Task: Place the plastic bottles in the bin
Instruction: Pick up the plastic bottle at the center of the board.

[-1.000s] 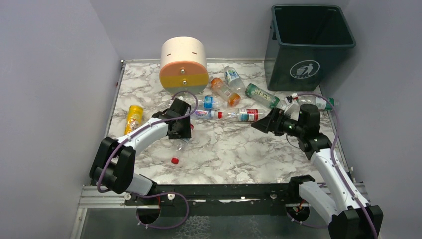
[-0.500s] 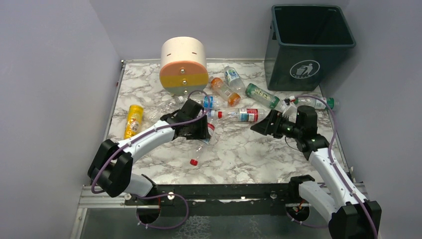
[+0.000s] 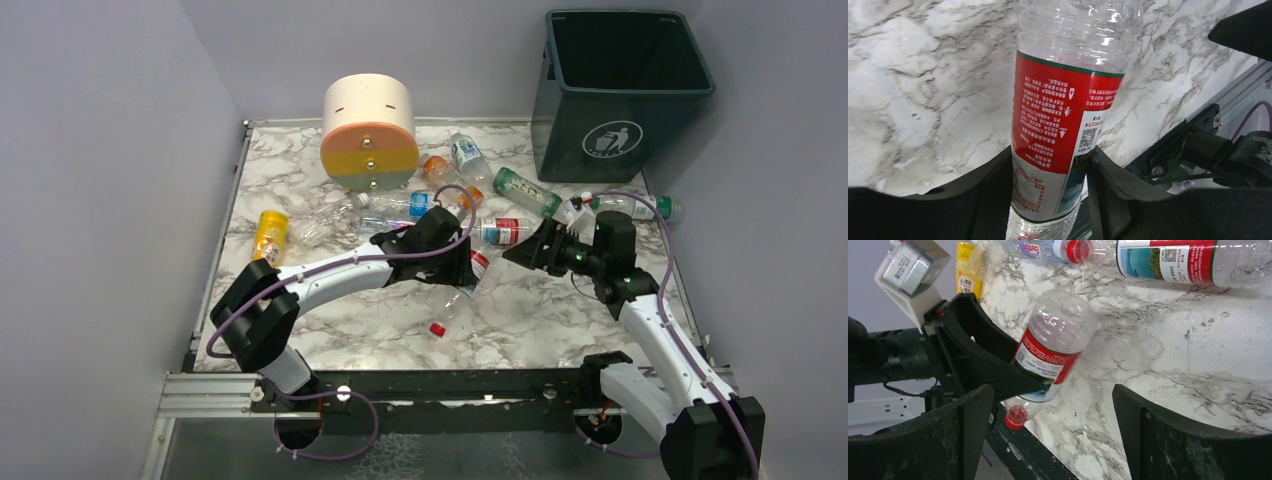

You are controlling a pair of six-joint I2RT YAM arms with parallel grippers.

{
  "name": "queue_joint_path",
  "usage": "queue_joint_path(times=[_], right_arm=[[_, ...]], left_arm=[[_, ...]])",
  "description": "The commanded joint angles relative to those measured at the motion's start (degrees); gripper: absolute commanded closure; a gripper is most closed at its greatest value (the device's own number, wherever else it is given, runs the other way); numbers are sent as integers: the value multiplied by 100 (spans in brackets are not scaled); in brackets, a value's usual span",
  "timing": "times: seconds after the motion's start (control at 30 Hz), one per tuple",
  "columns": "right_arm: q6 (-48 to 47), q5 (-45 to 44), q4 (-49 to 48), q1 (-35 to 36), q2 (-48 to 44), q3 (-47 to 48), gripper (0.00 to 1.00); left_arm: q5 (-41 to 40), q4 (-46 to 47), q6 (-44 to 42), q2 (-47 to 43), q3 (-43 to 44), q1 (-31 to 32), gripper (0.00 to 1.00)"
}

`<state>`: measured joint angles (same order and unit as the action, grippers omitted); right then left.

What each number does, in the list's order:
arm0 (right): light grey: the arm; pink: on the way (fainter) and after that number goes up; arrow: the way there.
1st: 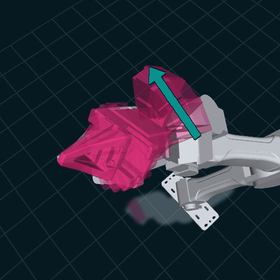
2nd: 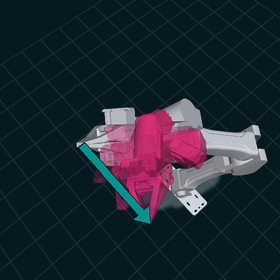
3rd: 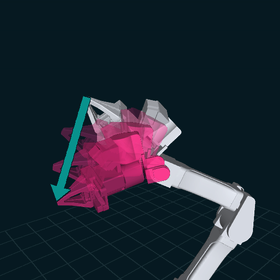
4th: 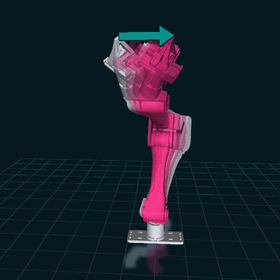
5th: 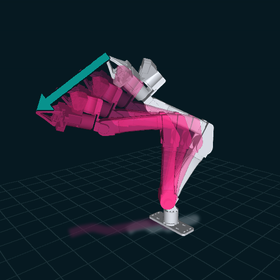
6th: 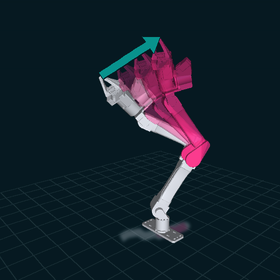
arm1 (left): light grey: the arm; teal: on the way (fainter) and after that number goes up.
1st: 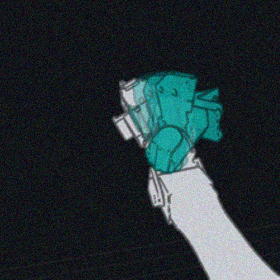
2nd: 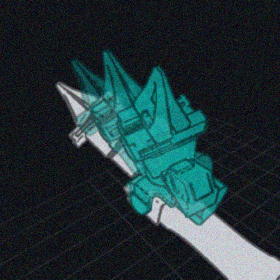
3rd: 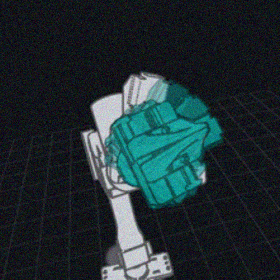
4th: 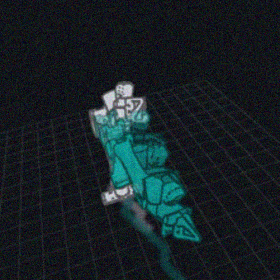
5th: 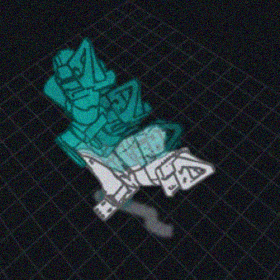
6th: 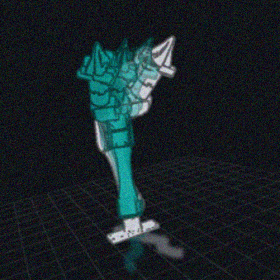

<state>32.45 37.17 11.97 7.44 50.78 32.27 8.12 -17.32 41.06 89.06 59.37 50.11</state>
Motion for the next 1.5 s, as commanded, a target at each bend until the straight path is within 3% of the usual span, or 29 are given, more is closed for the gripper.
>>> queue_joint_path(times=[0.0,0.43,0.97,1.17,1.47], right_arm=[[112,194,-339,25,92,-81,8],[61,153,-314,36,516,-71,8],[88,185,-469,38,854,13,12],[117,190,-487,38,945,61,18],[34,162,-370,35,1061,287,41]], left_arm=[[59,365,164,222,380,255,53],[36,379,140,636,1038,616,53],[54,385,66,714,1166,764,52],[149,387,34,719,1191,772,51],[255,366,-63,695,1240,781,42]])
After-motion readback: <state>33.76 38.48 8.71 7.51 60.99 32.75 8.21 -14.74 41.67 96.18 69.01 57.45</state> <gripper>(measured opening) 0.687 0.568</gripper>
